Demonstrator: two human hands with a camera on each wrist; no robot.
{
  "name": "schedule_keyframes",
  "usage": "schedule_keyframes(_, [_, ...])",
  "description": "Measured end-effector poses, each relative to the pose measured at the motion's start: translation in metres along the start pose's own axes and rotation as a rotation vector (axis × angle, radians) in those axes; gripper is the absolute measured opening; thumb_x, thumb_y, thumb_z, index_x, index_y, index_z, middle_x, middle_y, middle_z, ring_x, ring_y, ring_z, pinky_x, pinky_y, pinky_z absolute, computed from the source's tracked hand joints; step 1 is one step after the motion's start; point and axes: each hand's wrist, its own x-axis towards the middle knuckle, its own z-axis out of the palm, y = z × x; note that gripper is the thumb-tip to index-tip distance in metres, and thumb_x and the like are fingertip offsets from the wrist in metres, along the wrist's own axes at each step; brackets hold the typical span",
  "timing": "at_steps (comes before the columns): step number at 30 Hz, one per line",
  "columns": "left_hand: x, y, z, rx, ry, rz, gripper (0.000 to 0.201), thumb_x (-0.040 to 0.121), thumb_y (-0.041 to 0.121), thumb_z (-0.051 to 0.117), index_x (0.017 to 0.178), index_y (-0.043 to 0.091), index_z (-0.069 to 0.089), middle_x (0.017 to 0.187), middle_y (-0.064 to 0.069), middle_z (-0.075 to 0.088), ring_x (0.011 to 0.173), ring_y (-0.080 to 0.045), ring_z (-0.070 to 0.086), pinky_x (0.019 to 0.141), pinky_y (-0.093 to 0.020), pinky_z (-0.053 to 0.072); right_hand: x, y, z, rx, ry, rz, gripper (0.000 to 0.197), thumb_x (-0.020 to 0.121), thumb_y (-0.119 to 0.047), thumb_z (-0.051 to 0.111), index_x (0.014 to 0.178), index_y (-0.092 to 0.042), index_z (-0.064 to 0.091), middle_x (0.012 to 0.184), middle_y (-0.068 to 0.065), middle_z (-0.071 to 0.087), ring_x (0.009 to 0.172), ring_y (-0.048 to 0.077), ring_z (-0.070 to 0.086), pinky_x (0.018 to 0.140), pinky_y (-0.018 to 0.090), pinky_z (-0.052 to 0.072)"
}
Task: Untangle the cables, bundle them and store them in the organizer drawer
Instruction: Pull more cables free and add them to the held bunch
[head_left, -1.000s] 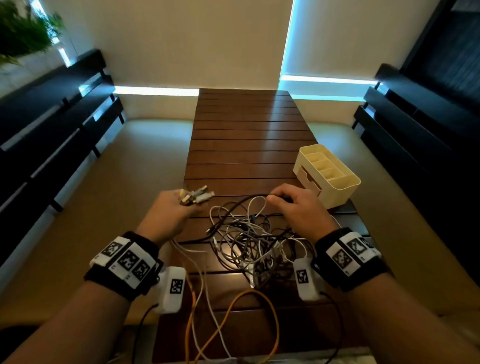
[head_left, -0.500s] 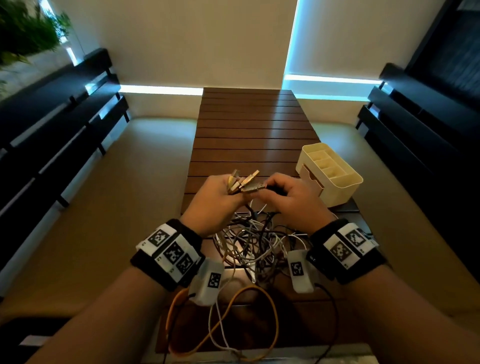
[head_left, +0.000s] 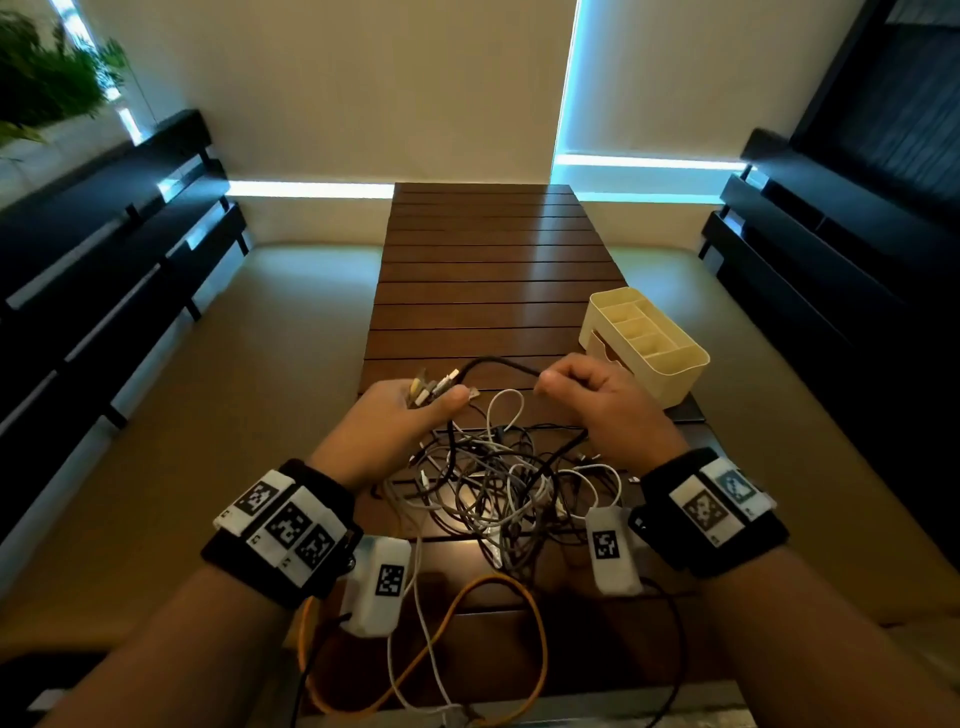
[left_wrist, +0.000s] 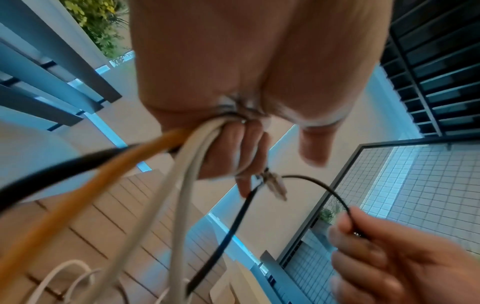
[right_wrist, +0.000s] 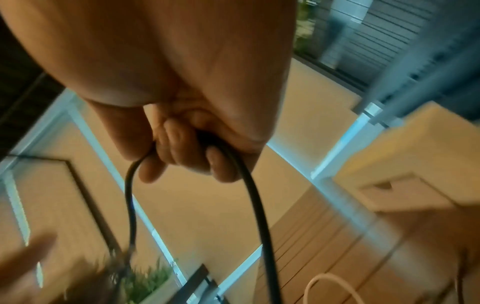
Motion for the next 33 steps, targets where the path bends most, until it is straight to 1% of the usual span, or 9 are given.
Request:
schedule_keyframes(6, [0.000,0.013,0.005,-0.042,0.424,0.161,0.019,0.098,0.026,0.058,0.092,0.008,0.060,0.065,0.004,0.049,0.046,0.002,0.045,0.048,-0.012,0.036,-0.003,-0.012,0.010,-0.267,-0.212,0.063,0.015,0.099,-0.034,0.056,0.088,-0.033,0.067,0.083,-0.013,0.065,0.075,-0.006,0.057,0.066,0.016,0.036])
schedule_keyframes(10, [0.003,0.005,0.002,-0.063,0.546,0.136,0.013,0.099,0.025,0.057,0.095,0.015,0.063,0.070,0.003,0.052,0.059,-0.010,0.045,0.054,-0.027,0.037,-0.001,-0.011,0.006,-0.254,-0.123,0.085,0.017,0.098,-0.032,0.057,0.088,-0.029,0.071,0.083,-0.013,0.067,0.078,-0.002,0.060,0.066,0.017,0.038])
schedule_keyframes(15, [-0.001,0.003,-0.001,-0.106,0.481,0.142,0.021,0.096,0.028,0.061,0.076,0.022,0.055,0.062,0.004,0.048,0.054,-0.013,0.042,0.053,-0.030,0.041,0.006,-0.004,-0.001,-0.140,0.202,0.107,0.023,0.098,-0.032,0.058,0.090,-0.017,0.072,0.087,0.006,0.069,0.083,0.016,0.060,0.069,0.026,0.043])
schedule_keyframes(18, [-0.002,0.009,0.001,-0.118,0.398,0.179,0.023,0.095,0.029,0.062,0.077,0.015,0.058,0.058,0.005,0.048,0.055,-0.015,0.045,0.056,-0.037,0.042,0.004,-0.004,0.002,-0.150,0.093,0.095,0.019,0.098,-0.031,0.059,0.089,-0.021,0.072,0.085,-0.001,0.069,0.082,0.011,0.060,0.068,0.025,0.043])
schedule_keyframes(23, [0.002,0.019,0.015,-0.082,0.095,0.284,0.020,0.094,0.030,0.062,0.075,0.027,0.061,0.050,0.017,0.052,0.045,0.000,0.043,0.052,-0.023,0.038,0.002,-0.024,0.015,-0.140,-0.112,-0.051,0.016,0.096,-0.029,0.062,0.088,-0.022,0.073,0.079,0.000,0.067,0.068,0.007,0.057,0.065,0.019,0.045])
schedule_keyframes(25, [0.003,0.022,0.016,-0.049,0.043,0.324,0.017,0.096,0.027,0.059,0.086,0.013,0.062,0.050,0.019,0.053,0.045,0.002,0.044,0.051,-0.017,0.036,0.003,-0.032,0.012,-0.136,-0.079,-0.106,0.017,0.096,-0.030,0.063,0.088,-0.019,0.074,0.077,0.003,0.068,0.066,0.007,0.057,0.060,0.017,0.043])
schedule_keyframes(28, [0.001,0.030,0.014,-0.054,0.024,0.404,0.012,0.098,0.016,0.057,0.109,0.014,0.062,0.056,0.028,0.058,0.050,0.010,0.051,0.052,-0.007,0.037,0.005,-0.036,0.006,-0.137,-0.125,-0.115,0.016,0.096,-0.030,0.063,0.091,-0.019,0.074,0.081,0.002,0.070,0.076,0.015,0.062,0.067,0.021,0.047])
schedule_keyframes(30, [0.002,0.032,0.012,-0.019,-0.008,0.414,0.007,0.098,0.018,0.056,0.100,0.017,0.063,0.054,0.026,0.057,0.049,0.007,0.049,0.051,-0.008,0.036,0.007,-0.034,0.006,-0.137,-0.152,-0.103,0.016,0.096,-0.028,0.063,0.093,-0.018,0.075,0.084,0.003,0.071,0.079,0.018,0.063,0.071,0.026,0.050])
schedule_keyframes(33, [0.006,0.029,0.006,0.093,-0.048,0.347,0.034,0.097,0.034,0.057,0.076,0.007,0.058,0.051,0.011,0.047,0.045,-0.003,0.039,0.049,-0.021,0.034,0.007,-0.031,0.008,-0.128,-0.138,-0.139,0.015,0.095,-0.025,0.064,0.092,-0.016,0.075,0.082,0.005,0.071,0.078,0.020,0.063,0.069,0.029,0.050])
